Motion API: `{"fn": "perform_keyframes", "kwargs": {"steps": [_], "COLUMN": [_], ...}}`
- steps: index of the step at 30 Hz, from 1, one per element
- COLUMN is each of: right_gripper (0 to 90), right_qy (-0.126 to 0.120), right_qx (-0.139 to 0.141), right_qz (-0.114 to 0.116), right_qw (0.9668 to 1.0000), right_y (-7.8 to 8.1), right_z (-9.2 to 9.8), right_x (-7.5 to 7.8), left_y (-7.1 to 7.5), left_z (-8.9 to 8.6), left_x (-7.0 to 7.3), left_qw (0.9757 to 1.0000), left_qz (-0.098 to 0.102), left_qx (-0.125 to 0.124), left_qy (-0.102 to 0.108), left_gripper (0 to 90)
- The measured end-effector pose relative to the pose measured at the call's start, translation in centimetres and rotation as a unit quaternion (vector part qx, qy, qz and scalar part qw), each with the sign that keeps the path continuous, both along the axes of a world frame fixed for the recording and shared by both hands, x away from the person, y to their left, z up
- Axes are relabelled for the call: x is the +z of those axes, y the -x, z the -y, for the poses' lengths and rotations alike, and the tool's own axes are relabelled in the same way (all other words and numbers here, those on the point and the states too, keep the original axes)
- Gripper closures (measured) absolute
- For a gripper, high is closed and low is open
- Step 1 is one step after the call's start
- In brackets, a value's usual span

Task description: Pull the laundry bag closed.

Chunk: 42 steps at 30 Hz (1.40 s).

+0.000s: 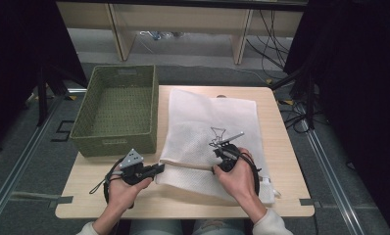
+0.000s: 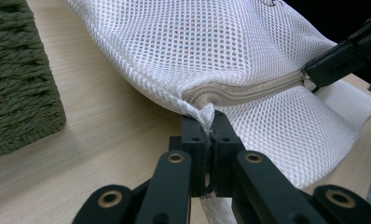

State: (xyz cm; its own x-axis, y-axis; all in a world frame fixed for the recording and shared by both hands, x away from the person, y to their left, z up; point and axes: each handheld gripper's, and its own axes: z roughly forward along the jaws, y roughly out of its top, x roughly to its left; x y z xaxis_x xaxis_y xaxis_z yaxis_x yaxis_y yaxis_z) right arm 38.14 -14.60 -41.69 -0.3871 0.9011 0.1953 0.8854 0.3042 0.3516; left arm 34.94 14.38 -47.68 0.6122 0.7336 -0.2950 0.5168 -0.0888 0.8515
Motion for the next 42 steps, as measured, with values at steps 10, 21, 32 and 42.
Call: {"fn": "perform_keyframes", "kwargs": {"steps": [10,21,32,42], "right_gripper": [87.5,87.5,87.5,87.5], "right_qy": [0.001,0.002,0.003,0.004], "right_qx": [0.014,0.006,0.001,0.002], "right_qz": [0.008,0.003,0.0,0.006], "right_qw": [0.9999,1.0,1.0,1.0], "right_y": [-0.11,-0.11,-0.06,-0.07], "right_z": [0.12,0.4,0.43,0.77], "right_x": [-0.16,-0.32,-0.21,-0.25], "left_y": [0.01,-0.01,-0.01,-0.05], "left_z": [-0.01,0.02,-0.04,-0.09], "left_x": [0.0,-0.02,0.02,0.02], "left_qw": [1.0,1.0,1.0,1.0], "left_qz": [0.0,0.0,0.0,0.003], "left_qx": [0.0,0.0,-0.001,-0.007], "left_qy": [0.002,0.002,0.002,-0.001], "left_gripper": [85.9,85.9,85.9,85.9]}}
